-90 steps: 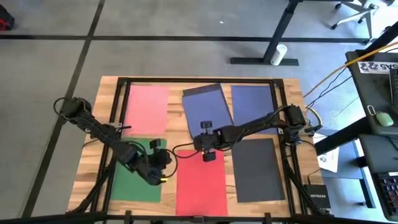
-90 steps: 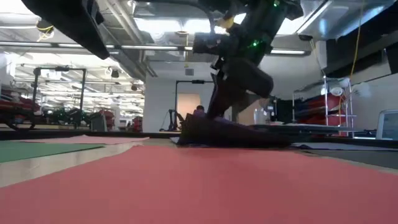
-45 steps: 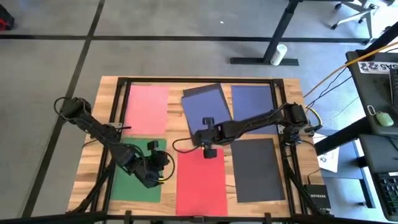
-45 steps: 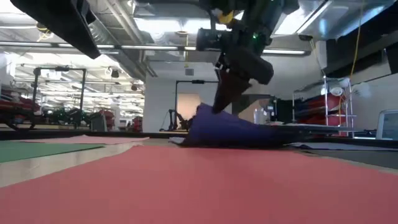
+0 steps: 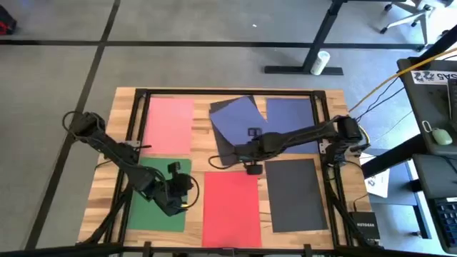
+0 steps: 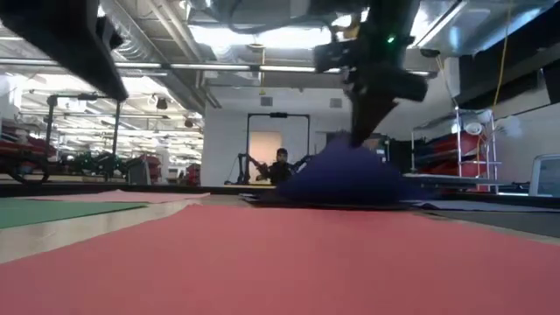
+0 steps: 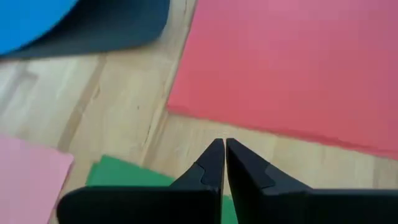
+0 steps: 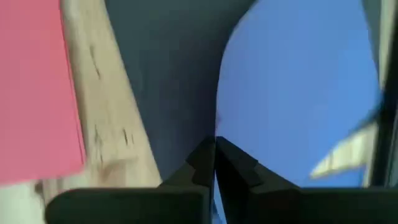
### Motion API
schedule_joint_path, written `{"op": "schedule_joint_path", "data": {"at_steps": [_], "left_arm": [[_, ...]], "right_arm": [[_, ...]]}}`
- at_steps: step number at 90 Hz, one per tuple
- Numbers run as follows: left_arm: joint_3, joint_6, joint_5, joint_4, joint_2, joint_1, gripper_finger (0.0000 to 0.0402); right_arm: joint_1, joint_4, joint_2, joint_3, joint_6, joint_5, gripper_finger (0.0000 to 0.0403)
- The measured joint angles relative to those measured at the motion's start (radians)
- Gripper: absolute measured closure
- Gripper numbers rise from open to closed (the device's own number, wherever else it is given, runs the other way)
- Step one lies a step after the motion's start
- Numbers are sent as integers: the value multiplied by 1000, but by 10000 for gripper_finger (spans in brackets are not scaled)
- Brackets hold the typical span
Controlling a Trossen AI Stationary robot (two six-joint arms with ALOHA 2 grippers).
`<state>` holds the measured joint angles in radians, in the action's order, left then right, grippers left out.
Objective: Organize paper
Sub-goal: Stack the blue paper on top of the blue paper
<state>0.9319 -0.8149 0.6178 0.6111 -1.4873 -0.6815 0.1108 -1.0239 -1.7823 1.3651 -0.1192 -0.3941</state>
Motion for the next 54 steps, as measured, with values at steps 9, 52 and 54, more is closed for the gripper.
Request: {"op": "schedule_joint_path", "data": {"at_steps": [9,52,54], "left_arm": [[-33,-17,1,-47,0,-2,402],[-62,-24,36,-107,0,-42,402],[-62,-25,40,-108,0,-45,402]], "right_arm": [[-10,-91,55,0,-76,-40,403],[-13,-548,253,-6,-530,-88,403],[-13,-542,266,-13,-533,-79,403]]}}
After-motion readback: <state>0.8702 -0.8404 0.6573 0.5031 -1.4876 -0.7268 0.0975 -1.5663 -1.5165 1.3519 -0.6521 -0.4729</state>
